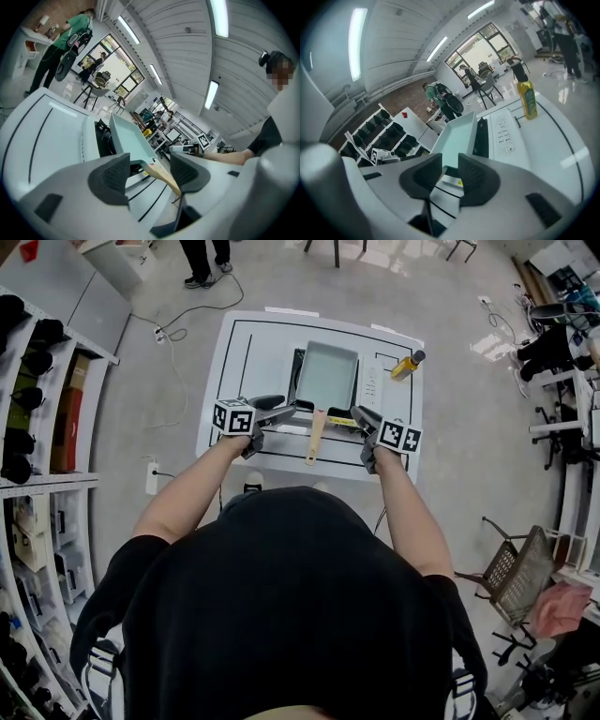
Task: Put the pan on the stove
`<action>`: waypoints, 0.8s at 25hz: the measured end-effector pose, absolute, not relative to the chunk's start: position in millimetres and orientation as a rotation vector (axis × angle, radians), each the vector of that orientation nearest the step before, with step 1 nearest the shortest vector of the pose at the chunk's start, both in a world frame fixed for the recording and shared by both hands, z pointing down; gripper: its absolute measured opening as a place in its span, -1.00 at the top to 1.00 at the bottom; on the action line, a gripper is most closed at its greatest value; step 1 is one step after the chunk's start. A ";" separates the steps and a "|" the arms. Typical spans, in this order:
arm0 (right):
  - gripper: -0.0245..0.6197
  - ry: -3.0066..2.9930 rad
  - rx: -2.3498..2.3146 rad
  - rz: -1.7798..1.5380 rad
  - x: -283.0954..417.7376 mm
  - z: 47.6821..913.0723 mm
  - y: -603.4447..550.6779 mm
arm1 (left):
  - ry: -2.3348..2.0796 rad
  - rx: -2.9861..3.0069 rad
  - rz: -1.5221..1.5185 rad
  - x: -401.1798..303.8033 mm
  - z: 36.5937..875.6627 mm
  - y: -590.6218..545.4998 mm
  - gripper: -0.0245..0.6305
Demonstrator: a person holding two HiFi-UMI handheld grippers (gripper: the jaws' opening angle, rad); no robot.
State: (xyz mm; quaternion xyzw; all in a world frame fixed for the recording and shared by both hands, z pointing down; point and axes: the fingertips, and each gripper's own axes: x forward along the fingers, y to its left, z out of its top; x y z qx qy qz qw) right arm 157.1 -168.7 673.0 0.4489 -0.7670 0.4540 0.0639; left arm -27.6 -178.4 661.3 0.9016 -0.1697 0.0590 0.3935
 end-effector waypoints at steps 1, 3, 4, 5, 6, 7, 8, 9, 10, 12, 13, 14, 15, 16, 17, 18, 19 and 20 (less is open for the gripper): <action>0.59 -2.320 1.370 1.337 160.2 668.8 -170.8 | -0.452 2.308 0.149 -28.4 658.2 -181.6 0.12; 0.59 -2.330 1.394 1.277 164.5 660.4 -174.9 | -0.500 2.350 0.142 -30.2 651.0 -188.9 0.12; 0.59 -2.333 1.406 1.245 165.7 656.4 -176.2 | -0.524 2.371 0.140 -31.6 647.3 -191.9 0.12; 0.59 -2.335 1.419 1.212 166.4 652.5 -176.9 | -0.548 2.392 0.142 -33.1 643.6 -194.2 0.12; 0.59 -2.333 1.435 1.181 167.2 648.5 -177.2 | -0.571 2.414 0.146 -34.6 639.9 -196.4 0.12; 0.60 -2.329 1.457 1.155 168.6 644.7 -177.4 | -0.594 2.437 0.152 -35.9 636.2 -198.6 0.12; 0.61 -2.322 1.483 1.133 170.8 641.1 -178.0 | -0.614 2.459 0.158 -36.7 632.4 -201.0 0.12; 0.63 -2.315 1.512 1.109 173.8 638.1 -178.9 | -0.631 2.477 0.162 -37.0 628.6 -203.3 0.12; 0.65 -2.310 1.538 1.083 176.9 635.3 -180.1 | -0.642 2.493 0.164 -36.7 624.9 -205.3 0.12; 0.66 -2.307 1.585 1.027 182.0 628.4 -182.8 | -0.650 2.522 0.164 -35.1 617.7 -207.1 0.12; 0.66 -2.305 1.609 0.997 184.3 623.7 -184.0 | -0.653 2.538 0.167 -34.3 614.2 -207.3 0.12; 0.67 -2.302 1.633 0.965 186.7 618.6 -185.1 | -0.656 2.555 0.174 -33.7 610.9 -207.2 0.12; 0.68 -2.299 1.656 0.930 189.0 613.3 -186.1 | -0.662 2.574 0.183 -33.2 608.1 -207.0 0.12; 0.69 -2.297 1.677 0.895 191.2 607.8 -186.9 | -0.670 2.591 0.192 -32.7 605.6 -206.9 0.12; 0.69 -2.297 1.696 0.859 193.1 602.2 -187.5 | -0.680 2.606 0.200 -32.4 603.4 -206.9 0.13; 0.70 -2.301 1.712 0.824 194.4 596.6 -188.4 | -0.691 2.620 0.205 -32.1 601.1 -207.1 0.13; 0.71 -2.307 1.726 0.790 195.3 591.1 -189.3 | -0.704 2.632 0.207 -31.9 598.6 -207.9 0.14; 0.72 -2.312 1.739 0.760 195.7 586.1 -190.5 | -0.719 2.643 0.209 -31.9 596.2 -209.1 0.16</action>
